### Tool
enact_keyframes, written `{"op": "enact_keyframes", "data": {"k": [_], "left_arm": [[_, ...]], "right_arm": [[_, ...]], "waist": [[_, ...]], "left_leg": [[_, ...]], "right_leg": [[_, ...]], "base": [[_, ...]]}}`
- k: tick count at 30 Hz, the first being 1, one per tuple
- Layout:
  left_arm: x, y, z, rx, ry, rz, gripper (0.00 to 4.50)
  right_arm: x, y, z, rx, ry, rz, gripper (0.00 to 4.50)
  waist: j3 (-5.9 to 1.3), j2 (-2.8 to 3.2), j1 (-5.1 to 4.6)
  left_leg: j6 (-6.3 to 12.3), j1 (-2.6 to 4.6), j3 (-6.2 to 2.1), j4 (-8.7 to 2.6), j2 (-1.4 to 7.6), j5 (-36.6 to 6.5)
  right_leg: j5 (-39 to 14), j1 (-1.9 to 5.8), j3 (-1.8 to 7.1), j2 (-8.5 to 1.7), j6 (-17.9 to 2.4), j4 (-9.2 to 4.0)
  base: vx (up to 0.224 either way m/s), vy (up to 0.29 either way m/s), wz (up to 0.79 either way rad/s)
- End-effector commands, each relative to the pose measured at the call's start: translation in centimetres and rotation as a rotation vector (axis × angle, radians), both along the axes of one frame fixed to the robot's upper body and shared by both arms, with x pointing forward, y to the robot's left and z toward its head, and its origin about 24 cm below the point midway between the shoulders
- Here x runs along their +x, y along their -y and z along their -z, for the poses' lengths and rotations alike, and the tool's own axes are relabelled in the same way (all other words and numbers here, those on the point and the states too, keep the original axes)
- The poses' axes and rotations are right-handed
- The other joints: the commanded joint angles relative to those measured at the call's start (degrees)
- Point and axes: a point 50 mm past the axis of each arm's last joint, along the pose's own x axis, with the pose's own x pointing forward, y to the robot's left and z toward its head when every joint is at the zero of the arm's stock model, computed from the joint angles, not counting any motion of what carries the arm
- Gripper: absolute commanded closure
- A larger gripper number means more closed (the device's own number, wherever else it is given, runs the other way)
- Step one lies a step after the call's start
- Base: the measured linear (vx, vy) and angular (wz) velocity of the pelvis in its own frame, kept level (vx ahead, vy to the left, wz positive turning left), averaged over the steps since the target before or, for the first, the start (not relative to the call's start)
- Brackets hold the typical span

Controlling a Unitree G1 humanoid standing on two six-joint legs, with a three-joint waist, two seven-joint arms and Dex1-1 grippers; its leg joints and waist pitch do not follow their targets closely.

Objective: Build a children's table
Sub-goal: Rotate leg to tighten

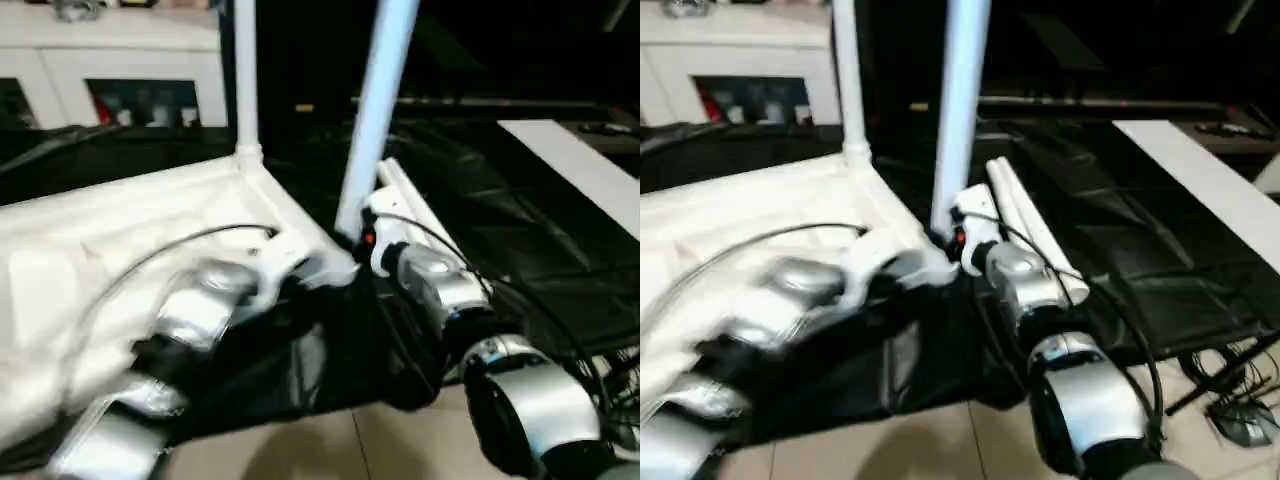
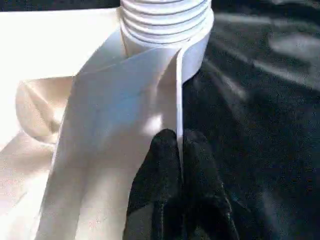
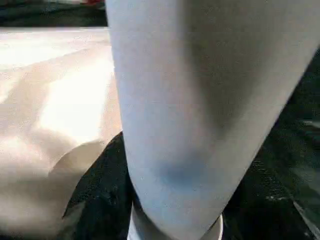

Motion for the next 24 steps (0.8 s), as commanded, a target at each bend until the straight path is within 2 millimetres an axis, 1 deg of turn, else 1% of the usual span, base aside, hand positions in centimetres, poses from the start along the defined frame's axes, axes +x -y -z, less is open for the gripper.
{"op": "enact_keyframes", "data": {"k": [1,2,3,4,5,6,7,8,9,12,14,17,18,19,20,21,22,23,24], "left_arm": [[0.7,1.1,-1.2,-0.072,0.053,-0.056,4.50],[0.7,2.0,-1.3,-0.085,0.053,-0.058,4.50],[0.7,2.6,-1.4,-0.093,0.053,-0.056,4.50],[0.7,2.9,-1.4,-0.092,0.058,-0.054,4.50],[0.7,3.1,-1.4,-0.089,0.061,-0.052,4.50],[0.7,3.2,-1.5,-0.088,0.064,-0.051,4.50],[0.7,3.2,-1.4,-0.086,0.065,-0.052,4.50],[0.7,3.1,-1.4,-0.082,0.066,-0.053,4.50],[0.7,2.8,-1.3,-0.075,0.069,-0.053,4.50],[0.8,2.5,-1.3,-0.065,0.071,-0.058,4.50],[0.8,2.3,-1.2,-0.057,0.074,-0.064,4.50],[0.9,2.1,-1.3,-0.051,0.088,-0.054,4.50],[1.0,1.9,-1.4,-0.045,0.100,-0.043,4.50],[1.0,1.9,-1.5,-0.044,0.101,-0.042,4.50],[1.0,1.9,-1.5,-0.043,0.104,-0.037,4.50],[1.1,1.8,-1.5,-0.043,0.104,-0.037,4.50],[1.1,1.6,-1.6,-0.042,0.105,-0.035,4.50],[1.2,1.4,-1.7,-0.041,0.105,-0.034,4.50],[1.2,1.2,-1.7,-0.040,0.106,-0.033,4.50]], "right_arm": [[-3.2,2.1,6.2,-0.069,-0.319,0.166,2.60],[-3.2,1.5,6.2,-0.066,-0.321,0.164,2.60],[-3.2,1.1,6.1,-0.068,-0.321,0.160,2.60],[-3.2,0.7,6.1,-0.075,-0.324,0.150,2.60],[-3.2,0.4,6.1,-0.081,-0.326,0.144,2.60],[-3.3,0.2,6.1,-0.085,-0.326,0.139,2.60],[-3.4,-0.1,6.2,-0.089,-0.332,0.129,2.60],[-3.4,-0.4,6.2,-0.096,-0.334,0.118,2.60],[-3.5,-0.5,6.3,-0.108,-0.331,0.108,2.60],[-3.5,-0.5,6.2,-0.125,-0.323,0.099,2.60],[-3.3,-0.8,5.9,-0.146,-0.277,0.042,2.60],[-3.0,-1.1,5.3,-0.085,-0.251,0.023,2.60],[-2.5,-1.2,4.6,-0.048,-0.223,0.015,2.04],[-2.5,-1.2,4.5,-0.045,-0.220,0.014,1.90],[-2.4,-1.2,4.3,-0.037,-0.212,0.010,1.90],[-2.2,-1.2,4.1,-0.035,-0.202,0.003,1.71],[-1.9,-1.2,3.6,-0.028,-0.179,-0.016,1.71],[-1.7,-1.2,3.2,-0.021,-0.163,-0.032,1.55],[-1.6,-1.2,2.9,-0.015,-0.151,-0.043,1.55]], "waist": [[-0.90,0.70,-0.17],[-0.96,0.73,0.10],[-1.07,0.63,0.02],[-1.17,0.49,0.13],[-1.10,0.64,0.13],[-1.04,0.51,0.08],[-1.05,0.60,0.19],[-1.00,0.48,0.16],[-1.02,0.53,0.18],[-0.95,0.43,0.18],[-0.89,0.48,0.13],[-0.83,0.51,0.13],[-0.87,0.59,0.17],[-0.85,0.51,0.12],[-0.96,0.51,0.08],[-1.10,0.82,0.41],[-1.15,0.77,0.32],[-1.25,0.73,0.32],[-1.43,0.82,0.51]], "left_leg": [[-0.32,-0.04,-0.48,-4.45,1.30,-23.7],[-0.19,0.13,-0.55,-4.36,1.19,-24.0],[0.15,0.13,-0.52,-4.36,1.11,-23.9],[0.35,-0.08,-0.54,-4.43,1.14,-23.2],[0.65,-0.49,-0.57,-4.63,1.20,-22.3],[0.81,-0.67,-0.54,-4.68,1.19,-22.1],[0.74,-0.69,-0.59,-4.71,1.21,-21.7],[0.73,-0.76,-0.60,-4.75,1.24,-21.7],[0.65,-0.87,-0.66,-4.83,1.27,-21.6],[0.71,-0.85,-0.59,-4.86,1.27,-21.8],[0.71,-0.82,-0.61,-4.86,1.23,-22.1],[0.90,-0.74,-0.63,-4.87,1.25,-22.7],[0.91,-0.80,-0.67,-4.88,1.24,-22.6],[1.03,-0.83,-0.64,-4.89,1.26,-22.6],[1.05,-0.86,-0.65,-4.83,1.25,-22.3],[1.10,-0.80,-0.48,-4.82,1.34,-20.9],[1.04,-0.92,-0.49,-4.80,1.44,-20.2],[1.33,-1.31,-0.38,-4.82,1.49,-18.1],[1.64,-1.28,-0.18,-4.67,1.67,-16.1]], "right_leg": [[-31.8,0.33,2.54,-3.41,-3.9,-6.43],[-32.7,0.20,2.45,-3.58,-3.4,-6.61],[-33.0,0.21,2.45,-3.55,-2.9,-6.73],[-32.5,0.39,2.46,-3.61,-2.8,-6.66],[-31.6,0.58,2.46,-3.64,-2.7,-6.60],[-31.7,0.61,2.37,-3.58,-2.4,-6.67],[-32.1,0.53,2.39,-3.72,-2.1,-6.82],[-32.1,0.52,2.42,-3.73,-2.1,-6.78],[-31.7,0.58,2.48,-3.74,-2.1,-6.68],[-31.5,0.46,2.58,-3.77,-2.1,-6.69],[-32.3,0.39,2.53,-3.78,-1.9,-6.79],[-33.4,0.28,2.54,-3.87,-1.6,-7.01],[-33.4,0.34,2.52,-3.86,-1.5,-6.98],[-33.4,0.32,2.55,-3.87,-1.6,-7.00],[-33.0,0.35,2.57,-3.85,-1.8,-6.86],[-31.3,0.41,2.74,-4.09,-2.3,-6.94],[-30.0,0.47,2.80,-4.01,-2.9,-6.61],[-26.8,0.83,2.84,-3.77,-4.0,-6.12],[-23.5,0.81,3.01,-3.78,-5.4,-5.77]], "base": [[0.000,0.000,0.00],[0.000,0.000,0.00],[0.000,0.000,0.00],[0.000,0.000,0.00],[0.000,0.000,0.00],[0.000,0.000,0.00],[0.000,0.000,0.00],[0.000,0.000,0.00],[0.000,0.000,0.00],[0.000,0.000,0.00],[0.000,0.000,0.00],[0.000,0.000,0.00],[0.000,0.000,0.00],[0.000,0.000,0.00],[0.000,0.000,0.00],[0.000,0.000,0.00],[0.000,0.000,0.00],[0.000,0.000,0.00],[0.000,0.000,0.00]]}}
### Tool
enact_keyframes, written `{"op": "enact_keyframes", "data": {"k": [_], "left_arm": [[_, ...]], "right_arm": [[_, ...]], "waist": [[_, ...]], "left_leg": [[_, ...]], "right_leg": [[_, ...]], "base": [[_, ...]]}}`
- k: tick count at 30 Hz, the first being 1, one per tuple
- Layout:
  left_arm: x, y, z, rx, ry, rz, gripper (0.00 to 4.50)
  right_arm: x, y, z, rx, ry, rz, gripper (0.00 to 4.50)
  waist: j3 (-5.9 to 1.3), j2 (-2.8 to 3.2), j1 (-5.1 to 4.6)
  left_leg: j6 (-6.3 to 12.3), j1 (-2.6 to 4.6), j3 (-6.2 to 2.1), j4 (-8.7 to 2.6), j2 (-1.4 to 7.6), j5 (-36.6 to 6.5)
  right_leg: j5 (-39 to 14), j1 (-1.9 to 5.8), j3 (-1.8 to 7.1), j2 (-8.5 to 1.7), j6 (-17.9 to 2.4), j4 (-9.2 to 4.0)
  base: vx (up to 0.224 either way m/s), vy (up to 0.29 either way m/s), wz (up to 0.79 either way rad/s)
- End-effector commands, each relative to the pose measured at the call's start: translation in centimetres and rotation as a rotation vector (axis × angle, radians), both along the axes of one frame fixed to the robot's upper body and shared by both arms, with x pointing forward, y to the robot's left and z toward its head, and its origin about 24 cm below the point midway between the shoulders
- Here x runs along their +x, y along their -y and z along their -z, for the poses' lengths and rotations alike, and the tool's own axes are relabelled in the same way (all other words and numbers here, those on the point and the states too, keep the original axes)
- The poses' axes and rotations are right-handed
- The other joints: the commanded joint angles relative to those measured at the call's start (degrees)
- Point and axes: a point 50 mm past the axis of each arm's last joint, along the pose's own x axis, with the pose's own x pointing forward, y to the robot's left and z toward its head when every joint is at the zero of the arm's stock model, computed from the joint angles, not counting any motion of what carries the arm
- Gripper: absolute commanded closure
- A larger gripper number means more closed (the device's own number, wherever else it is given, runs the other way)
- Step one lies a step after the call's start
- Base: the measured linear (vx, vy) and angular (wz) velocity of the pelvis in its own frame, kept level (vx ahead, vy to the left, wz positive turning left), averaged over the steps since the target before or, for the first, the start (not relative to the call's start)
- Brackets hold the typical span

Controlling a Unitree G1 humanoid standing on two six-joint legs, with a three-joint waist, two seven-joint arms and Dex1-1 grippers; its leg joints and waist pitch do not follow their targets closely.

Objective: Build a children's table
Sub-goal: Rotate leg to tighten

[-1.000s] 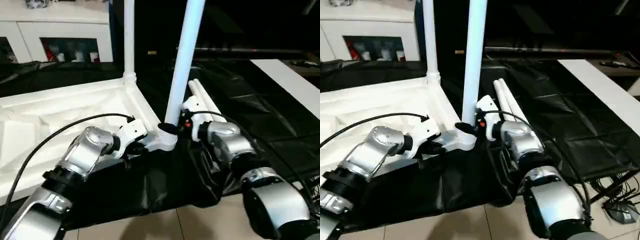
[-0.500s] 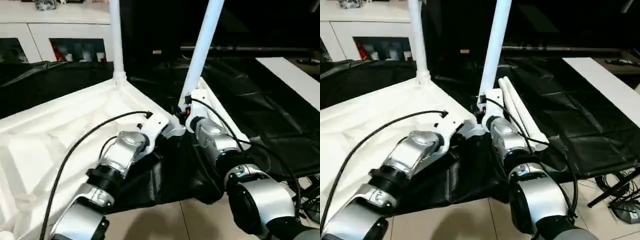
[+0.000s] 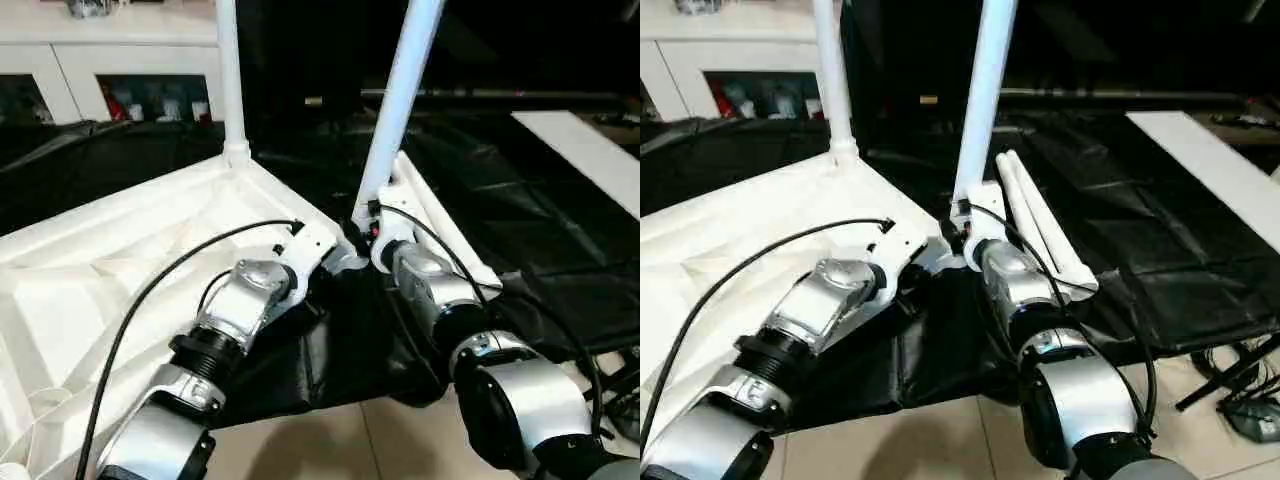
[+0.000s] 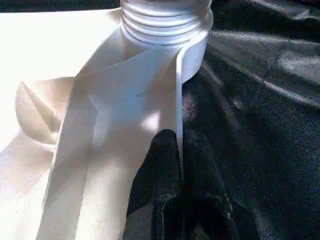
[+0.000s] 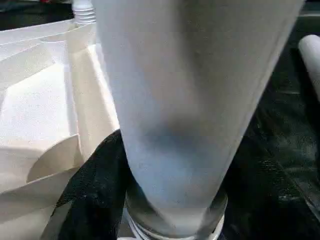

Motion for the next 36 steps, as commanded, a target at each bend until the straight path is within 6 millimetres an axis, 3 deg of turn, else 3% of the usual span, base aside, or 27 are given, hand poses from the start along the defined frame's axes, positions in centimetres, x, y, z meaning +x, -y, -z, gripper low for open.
{"op": "enact_keyframes", "data": {"k": [1,2,3,6,12,13,17,20,24,25,28,30,32,36], "left_arm": [[0.6,0.1,-1.1,-0.020,0.064,0.015,4.50],[0.7,-0.2,-1.2,-0.016,0.068,0.017,4.50],[0.8,-0.2,-1.2,-0.015,0.068,0.017,4.50],[0.8,-0.5,-1.3,-0.013,0.069,0.022,4.50],[0.9,-0.9,-1.3,-0.009,0.065,0.047,4.50],[0.9,-1.0,-1.3,-0.006,0.064,0.056,4.50],[0.9,-1.2,-1.3,0.001,0.065,0.092,4.50],[0.7,-1.4,-1.2,0.005,0.059,0.117,4.50],[0.2,-2.5,-1.6,0.000,0.072,0.232,4.50],[0.0,-3.1,-1.8,-0.009,0.077,0.285,4.50],[-0.2,-3.8,-1.7,0.012,0.066,0.310,4.50],[-0.4,-4.1,-1.9,0.000,0.065,0.351,4.50],[-0.9,-4.4,-2.4,-0.025,0.061,0.420,4.50],[-1.7,-4.7,-2.7,-0.055,0.037,0.498,4.50]], "right_arm": [[-1.6,-0.8,2.8,0.000,-0.140,-0.070,1.40],[-1.5,-0.7,2.4,-0.005,-0.118,-0.104,1.40],[-1.4,-0.7,2.3,-0.005,-0.113,-0.109,1.25],[-1.2,-0.7,1.8,0.001,-0.088,-0.143,0.94],[-1.0,-0.2,0.9,-0.017,-0.034,-0.214,0.49],[-0.9,0.0,0.8,-0.021,-0.021,-0.230,0.44],[-0.9,0.5,0.3,-0.013,-0.001,-0.271,0.44],[-0.9,1.2,0.1,-0.022,0.013,-0.303,0.44],[-1.5,3.9,-0.4,-0.090,0.046,-0.398,0.44],[-2.2,5.1,-0.3,-0.123,0.048,-0.474,0.44],[-3.0,5.9,-0.2,-0.151,0.052,-0.552,0.44],[-3.5,6.3,-0.2,-0.153,0.053,-0.586,0.44],[-4.0,6.8,-0.2,-0.144,0.065,-0.614,0.44],[-4.2,7.0,-0.5,-0.122,0.098,-0.615,0.44]], "waist": [[-1.87,0.27,0.19],[-1.89,0.53,0.21],[-1.95,0.37,0.13],[-2.12,0.49,0.18],[-2.45,0.66,0.22],[-2.49,0.91,0.18],[-2.60,0.86,0.17],[-2.53,0.78,0.19],[-2.64,0.62,0.42],[-2.79,0.76,0.63],[-3.06,0.69,0.59],[-3.10,0.87,0.66],[-2.91,0.91,0.48],[-2.62,1.32,0.65]], "left_leg": [[1.68,-0.62,-0.07,-4.30,1.74,-14.5],[1.74,-0.80,-0.04,-4.29,1.69,-14.1],[1.91,-1.00,0.10,-4.20,1.69,-13.2],[2.18,-0.89,0.43,-3.90,1.76,-11.4],[3.68,-1.08,0.70,-3.29,1.73,-5.2],[4.16,-1.03,0.80,-3.19,1.69,-4.1],[5.64,-0.98,1.01,-2.89,1.64,-3.9],[6.06,-1.04,1.04,-2.89,1.68,-4.7],[6.83,-1.13,0.98,-2.66,1.62,-3.1],[7.87,-1.00,1.01,-2.33,1.58,-1.4],[9.31,-1.26,1.04,-1.89,1.48,1.2],[9.70,-1.62,0.98,-1.57,1.39,1.7],[9.80,-1.50,1.06,-1.48,1.60,0.2],[7.14,-1.19,1.11,-1.86,1.88,-4.1]], "right_leg": [[-21.2,1.48,3.07,-3.66,-7.0,-4.69],[-20.6,1.67,3.04,-3.67,-7.4,-4.59],[-19.9,1.86,3.02,-3.66,-7.8,-4.47],[-17.6,1.78,3.13,-3.65,-9.2,-4.20],[-8.5,2.36,3.10,-3.55,-12.5,-2.89],[-6.3,2.39,3.06,-3.43,-13.3,-2.67],[-2.3,2.53,3.12,-3.27,-15.0,-2.24],[-3.2,2.65,3.15,-3.42,-15.2,-2.32],[-1.9,2.89,3.10,-3.36,-15.0,-2.10],[0.9,2.96,3.07,-3.19,-15.1,-1.88],[5.1,3.05,3.08,-3.07,-16.3,-1.25],[5.8,3.11,3.13,-3.21,-17.1,-0.92],[4.8,2.68,3.05,-3.12,-17.5,-0.99],[-2.0,2.45,3.27,-3.31,-16.9,-1.47]], "base": [[0.000,0.000,0.00],[0.000,0.000,0.00],[0.000,0.000,0.00],[0.000,0.000,0.00],[0.000,0.000,0.00],[0.000,0.000,0.00],[0.000,0.000,0.00],[0.000,0.000,0.00],[0.000,0.000,0.00],[0.000,0.000,0.00],[0.000,0.000,0.00],[0.000,0.000,0.00],[0.000,0.000,0.00],[0.000,0.000,0.00]]}}
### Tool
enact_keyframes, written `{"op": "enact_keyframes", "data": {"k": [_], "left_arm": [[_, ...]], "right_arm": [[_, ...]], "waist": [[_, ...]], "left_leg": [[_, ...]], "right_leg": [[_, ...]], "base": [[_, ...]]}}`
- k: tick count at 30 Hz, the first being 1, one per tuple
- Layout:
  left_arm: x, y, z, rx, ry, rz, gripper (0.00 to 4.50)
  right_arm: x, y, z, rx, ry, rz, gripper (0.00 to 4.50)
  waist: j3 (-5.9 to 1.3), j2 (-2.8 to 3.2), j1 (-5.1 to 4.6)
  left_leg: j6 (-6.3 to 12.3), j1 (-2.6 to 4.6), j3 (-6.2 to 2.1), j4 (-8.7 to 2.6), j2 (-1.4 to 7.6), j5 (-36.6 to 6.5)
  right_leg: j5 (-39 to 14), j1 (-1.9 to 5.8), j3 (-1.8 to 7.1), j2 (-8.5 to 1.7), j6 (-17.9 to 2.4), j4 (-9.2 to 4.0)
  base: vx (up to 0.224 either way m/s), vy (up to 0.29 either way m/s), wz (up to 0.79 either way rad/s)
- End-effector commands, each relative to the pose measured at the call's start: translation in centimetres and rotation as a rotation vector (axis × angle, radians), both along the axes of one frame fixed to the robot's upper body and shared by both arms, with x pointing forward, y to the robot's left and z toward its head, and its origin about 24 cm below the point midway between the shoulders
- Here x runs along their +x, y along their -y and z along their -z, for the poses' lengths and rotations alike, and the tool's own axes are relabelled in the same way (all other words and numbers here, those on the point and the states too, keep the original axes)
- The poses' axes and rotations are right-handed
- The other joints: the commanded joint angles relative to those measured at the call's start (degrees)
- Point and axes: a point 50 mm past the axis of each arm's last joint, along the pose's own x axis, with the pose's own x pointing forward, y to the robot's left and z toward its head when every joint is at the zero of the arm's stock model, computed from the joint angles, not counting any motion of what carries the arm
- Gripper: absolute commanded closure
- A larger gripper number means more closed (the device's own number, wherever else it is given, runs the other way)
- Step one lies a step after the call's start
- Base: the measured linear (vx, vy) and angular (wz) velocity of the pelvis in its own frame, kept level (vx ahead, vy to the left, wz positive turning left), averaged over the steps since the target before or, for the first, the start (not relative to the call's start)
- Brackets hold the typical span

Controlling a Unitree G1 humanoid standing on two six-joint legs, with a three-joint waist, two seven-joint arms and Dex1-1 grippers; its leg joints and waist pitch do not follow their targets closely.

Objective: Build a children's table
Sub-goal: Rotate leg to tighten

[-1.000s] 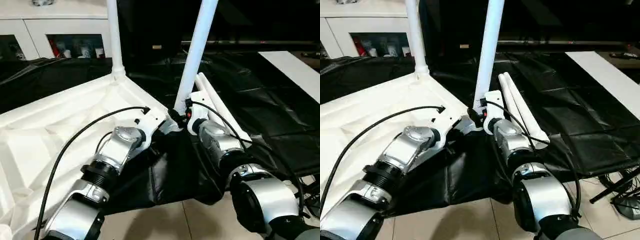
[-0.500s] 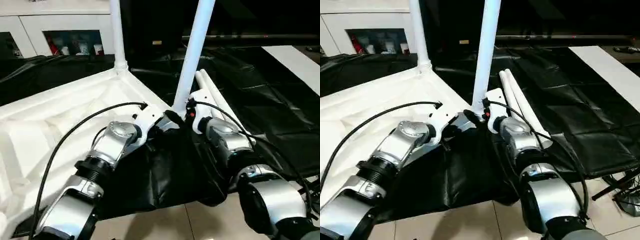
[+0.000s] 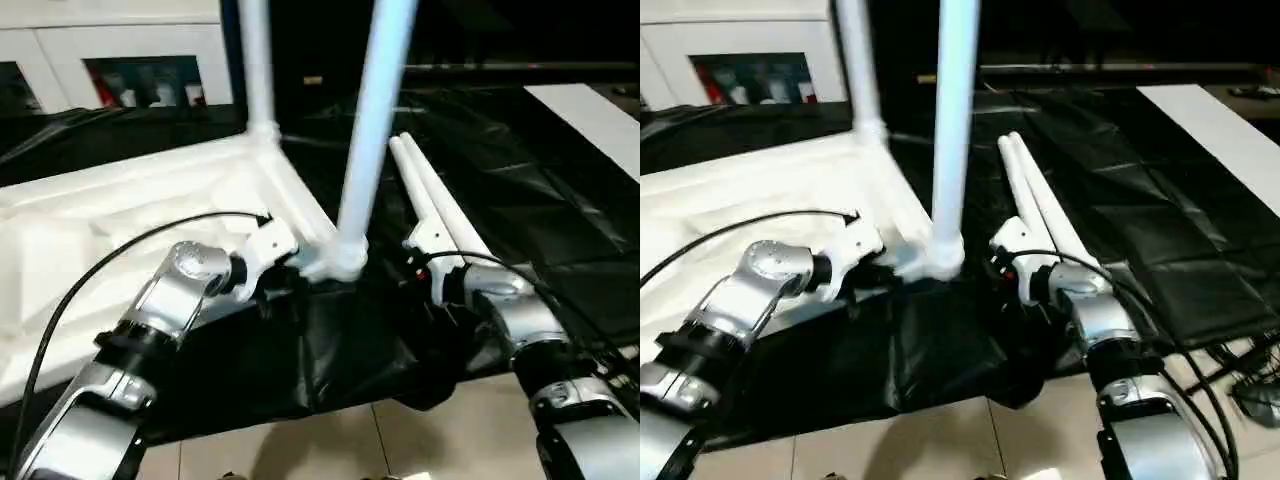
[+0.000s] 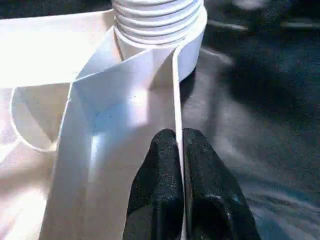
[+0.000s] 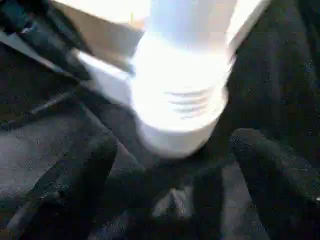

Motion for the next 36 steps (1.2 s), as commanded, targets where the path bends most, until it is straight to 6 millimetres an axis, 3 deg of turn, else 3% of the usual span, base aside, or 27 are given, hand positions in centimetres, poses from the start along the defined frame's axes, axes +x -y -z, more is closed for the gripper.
{"op": "enact_keyframes", "data": {"k": [1,7,16,24,36], "left_arm": [[-0.9,1.1,-1.0,-0.066,0.004,0.139,4.50],[-1.7,1.0,-0.7,-0.057,-0.016,0.191,4.50],[-2.0,0.7,-0.8,-0.053,-0.025,0.203,4.50],[-2.1,0.7,-0.7,-0.047,-0.026,0.204,4.50],[-2.1,0.7,-0.6,-0.045,-0.026,0.200,4.50]], "right_arm": [[-0.4,0.2,-0.6,0.032,0.039,-0.018,0.44],[-1.0,0.0,-1.1,0.041,0.059,-0.082,0.44],[-1.6,-0.8,-1.3,0.052,0.060,-0.175,0.44],[-1.4,-1.2,-0.9,0.029,0.047,-0.199,0.44],[-1.2,-1.8,-0.7,0.053,0.040,-0.199,1.59]], "waist": [[-3.47,0.22,0.46],[-3.60,-0.02,0.92],[-3.47,-0.14,1.09],[-3.67,-0.25,1.10],[-3.71,-0.26,1.13]], "left_leg": [[6.22,0.15,0.46,-3.10,1.54,-5.0],[5.79,0.05,0.47,-2.96,1.29,-4.0],[4.83,-0.02,0.32,-2.97,1.27,-5.6],[4.94,-0.12,0.31,-2.70,1.10,-4.4],[4.99,-0.17,0.28,-2.55,1.08,-4.4]], "right_leg": [[-2.7,4.07,3.17,-3.16,-16.4,-2.84],[-0.9,4.13,3.12,-2.86,-16.0,-2.45],[-5.2,4.06,3.17,-2.99,-14.3,-2.69],[-3.3,4.14,3.17,-2.90,-14.6,-2.34],[-3.6,4.18,3.14,-2.94,-14.6,-2.24]], "base": [[0.000,0.000,0.00],[0.000,0.000,0.00],[0.000,0.000,0.00],[0.000,0.000,0.00],[0.000,0.000,0.00]]}}
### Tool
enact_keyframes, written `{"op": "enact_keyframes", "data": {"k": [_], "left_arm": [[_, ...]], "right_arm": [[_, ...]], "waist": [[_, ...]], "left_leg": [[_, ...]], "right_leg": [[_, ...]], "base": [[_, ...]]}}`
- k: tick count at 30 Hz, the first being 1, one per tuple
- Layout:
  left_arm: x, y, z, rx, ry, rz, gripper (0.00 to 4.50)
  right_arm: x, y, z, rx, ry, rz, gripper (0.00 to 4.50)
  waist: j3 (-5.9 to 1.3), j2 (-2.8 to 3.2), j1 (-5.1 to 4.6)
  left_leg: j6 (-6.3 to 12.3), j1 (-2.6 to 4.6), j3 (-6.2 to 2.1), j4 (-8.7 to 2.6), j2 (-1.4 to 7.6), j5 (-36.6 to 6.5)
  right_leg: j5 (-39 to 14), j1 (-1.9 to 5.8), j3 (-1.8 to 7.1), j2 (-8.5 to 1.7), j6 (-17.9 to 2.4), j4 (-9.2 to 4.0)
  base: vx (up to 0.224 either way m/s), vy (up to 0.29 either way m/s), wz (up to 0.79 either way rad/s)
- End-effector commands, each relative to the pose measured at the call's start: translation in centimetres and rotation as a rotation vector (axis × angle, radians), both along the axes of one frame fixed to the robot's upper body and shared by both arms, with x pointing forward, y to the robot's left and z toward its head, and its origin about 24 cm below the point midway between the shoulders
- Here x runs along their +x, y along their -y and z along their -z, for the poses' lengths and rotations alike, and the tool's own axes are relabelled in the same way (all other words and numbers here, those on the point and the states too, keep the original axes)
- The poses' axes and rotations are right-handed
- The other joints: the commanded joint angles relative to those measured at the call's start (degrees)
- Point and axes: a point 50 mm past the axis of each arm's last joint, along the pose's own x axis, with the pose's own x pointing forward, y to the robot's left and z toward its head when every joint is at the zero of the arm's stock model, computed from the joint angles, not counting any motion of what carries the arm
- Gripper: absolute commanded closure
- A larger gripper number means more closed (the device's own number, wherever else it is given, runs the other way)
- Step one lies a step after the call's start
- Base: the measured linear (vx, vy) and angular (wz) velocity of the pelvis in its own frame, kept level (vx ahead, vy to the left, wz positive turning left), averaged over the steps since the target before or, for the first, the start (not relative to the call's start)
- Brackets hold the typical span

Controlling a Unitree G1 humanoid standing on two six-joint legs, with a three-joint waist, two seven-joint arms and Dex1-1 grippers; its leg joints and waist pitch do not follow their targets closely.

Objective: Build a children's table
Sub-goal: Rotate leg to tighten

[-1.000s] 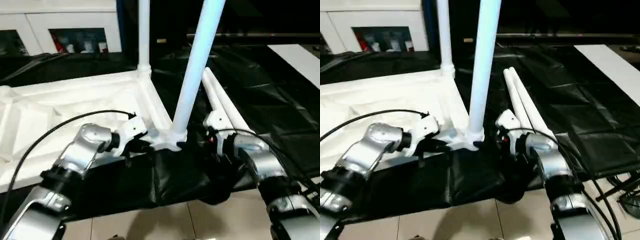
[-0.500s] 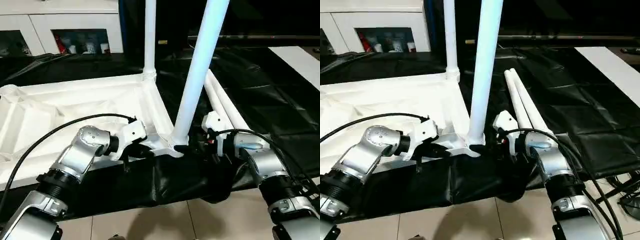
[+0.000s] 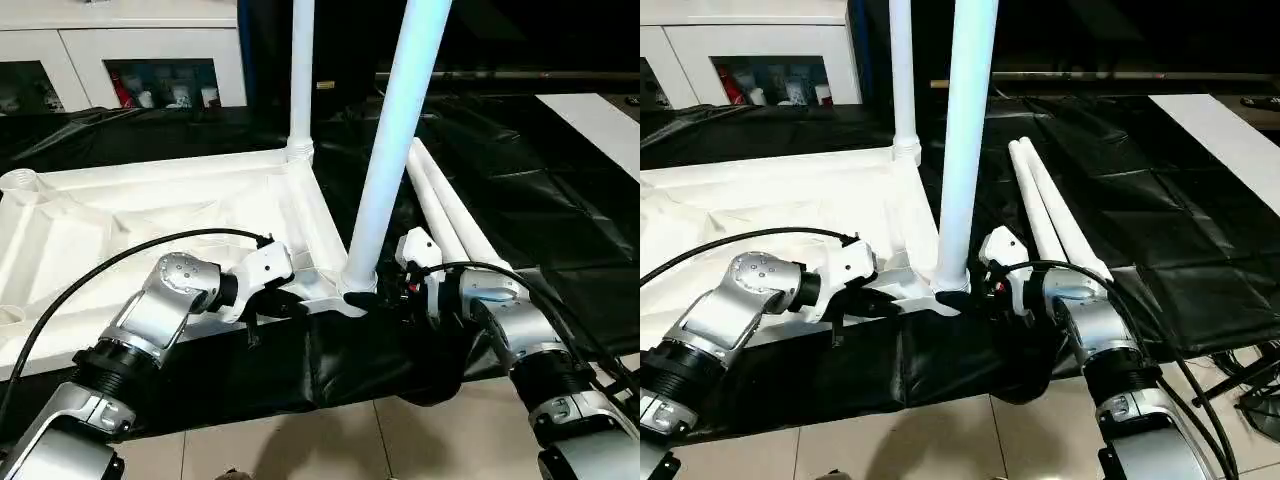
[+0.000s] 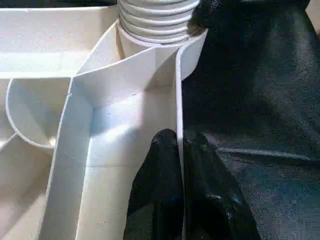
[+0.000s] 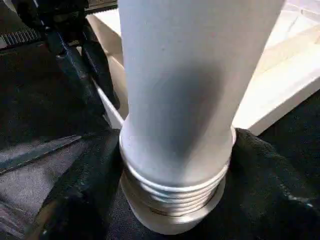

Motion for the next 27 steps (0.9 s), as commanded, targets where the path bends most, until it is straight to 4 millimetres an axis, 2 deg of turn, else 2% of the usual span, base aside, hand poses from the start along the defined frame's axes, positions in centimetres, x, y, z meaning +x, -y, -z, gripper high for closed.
{"op": "enact_keyframes", "data": {"k": [1,10,12,13,15,16,17,18,19,21,22,23,24,26,27], "left_arm": [[-0.2,1.1,-0.8,-0.042,0.027,0.063,4.50],[0.0,1.0,-0.8,-0.038,0.023,0.043,4.50],[0.2,0.9,-0.6,-0.027,0.021,0.003,4.50],[1.2,1.0,-0.2,-0.022,0.047,-0.126,4.50],[2.2,1.2,0.1,-0.025,0.067,-0.258,4.50],[2.5,1.2,0.2,-0.027,0.072,-0.308,4.50],[2.5,1.2,0.2,-0.027,0.072,-0.308,4.50],[3.0,1.5,0.3,-0.033,0.081,-0.373,4.50],[3.3,2.0,0.4,-0.046,0.080,-0.432,4.50],[3.9,3.0,0.7,-0.062,0.097,-0.546,4.50],[3.9,3.0,0.7,-0.062,0.097,-0.546,4.50],[4.1,3.8,0.9,-0.065,0.112,-0.578,4.50],[4.1,3.9,0.9,-0.065,0.113,-0.580,4.50],[4.0,4.7,0.9,-0.065,0.132,-0.564,4.50],[4.0,4.9,0.9,-0.062,0.135,-0.562,4.50]], "right_arm": [[0.3,-0.3,-0.5,0.015,0.017,-0.016,1.63],[0.2,-0.4,0.0,0.017,-0.005,-0.003,1.75],[0.4,-0.3,0.6,0.022,-0.040,0.059,1.75],[0.9,-0.3,1.9,0.027,-0.085,0.234,1.75],[1.3,-0.6,3.0,0.032,-0.123,0.398,1.75],[1.4,-0.8,3.4,0.033,-0.137,0.457,1.75],[1.4,-0.8,3.4,0.033,-0.137,0.457,1.75],[1.6,-1.1,3.8,0.032,-0.149,0.529,1.76],[1.8,-1.7,4.2,0.033,-0.165,0.625,1.76],[2.2,-2.8,4.7,0.029,-0.193,0.787,1.76],[2.2,-2.8,4.7,0.029,-0.193,0.787,1.76],[2.5,-3.9,4.7,0.036,-0.205,0.838,1.76],[2.5,-4.0,4.7,0.036,-0.206,0.840,1.76],[2.7,-5.0,4.3,0.033,-0.178,0.830,1.76],[2.8,-5.3,4.1,0.031,-0.168,0.826,1.76]], "waist": [[-3.77,-0.21,-0.04],[-3.89,-0.26,-0.01],[-3.87,-0.24,-0.08],[-3.83,-0.09,-0.28],[-3.52,0.00,-0.37],[-3.42,-0.02,-0.31],[-3.46,-0.12,-0.39],[-3.55,0.16,-0.36],[-3.34,0.27,-0.69],[-3.39,0.05,-0.85],[-3.43,0.09,-0.85],[-3.43,-0.02,-0.94],[-3.46,-0.13,-0.97],[-3.44,-0.18,-0.92],[-3.49,-0.23,-0.93]], "left_leg": [[5.00,-0.16,0.31,-3.39,1.05,-4.5],[5.40,-0.14,0.32,-3.24,1.01,-3.7],[5.28,-0.16,0.33,-3.23,0.98,-3.6],[4.98,-0.16,0.38,-3.26,1.05,-3.8],[3.12,0.01,0.26,-3.57,0.96,-6.1],[1.38,0.26,0.17,-3.78,0.90,-8.2],[1.15,0.21,0.16,-3.80,0.89,-8.7],[0.89,0.07,0.06,-3.83,0.95,-8.6],[0.83,0.30,0.24,-3.85,0.92,-9.3],[-0.11,0.10,-0.04,-4.04,0.65,-10.1],[-0.26,0.36,0.01,-3.99,0.65,-10.4],[-0.04,0.39,0.06,-3.96,0.68,-10.7],[0.22,0.13,-0.03,-3.98,0.57,-10.8],[0.64,0.16,-0.03,-3.99,0.58,-11.0],[1.17,-0.08,-0.02,-4.02,0.60,-10.7]], "right_leg": [[-3.7,4.13,3.07,-2.91,-14.5,-2.97],[-2.7,4.14,3.03,-2.87,-14.9,-2.78],[-2.7,4.11,3.06,-2.83,-15.0,-2.77],[-2.8,3.94,3.14,-2.87,-15.3,-2.76],[-7.8,3.94,3.06,-2.93,-14.1,-3.42],[-13.3,3.90,3.02,-3.11,-12.0,-4.11],[-14.3,3.94,3.02,-3.12,-11.5,-4.15],[-14.2,4.06,3.06,-3.19,-11.1,-4.08],[-14.2,3.53,3.16,-3.01,-11.2,-4.34],[-17.0,3.89,2.95,-3.10,-10.2,-4.53],[-17.9,3.65,2.94,-3.07,-9.6,-4.76],[-18.0,3.55,2.98,-3.06,-9.6,-4.84],[-18.2,3.73,2.89,-3.02,-9.3,-4.81],[-18.5,3.58,2.86,-3.01,-8.9,-4.91],[-17.7,3.68,2.87,-3.07,-8.7,-4.82]], "base": [[0.000,0.000,0.00],[0.000,0.000,0.00],[0.000,0.000,0.00],[0.000,0.000,0.00],[-0.025,-0.001,-0.01],[0.000,0.000,0.00],[0.000,0.000,0.00],[0.000,0.000,0.00],[0.000,0.000,0.00],[0.000,0.000,0.00],[0.000,0.000,0.00],[0.000,0.000,0.00],[0.000,0.000,0.00],[0.000,0.000,0.00],[0.000,0.000,0.00]]}}
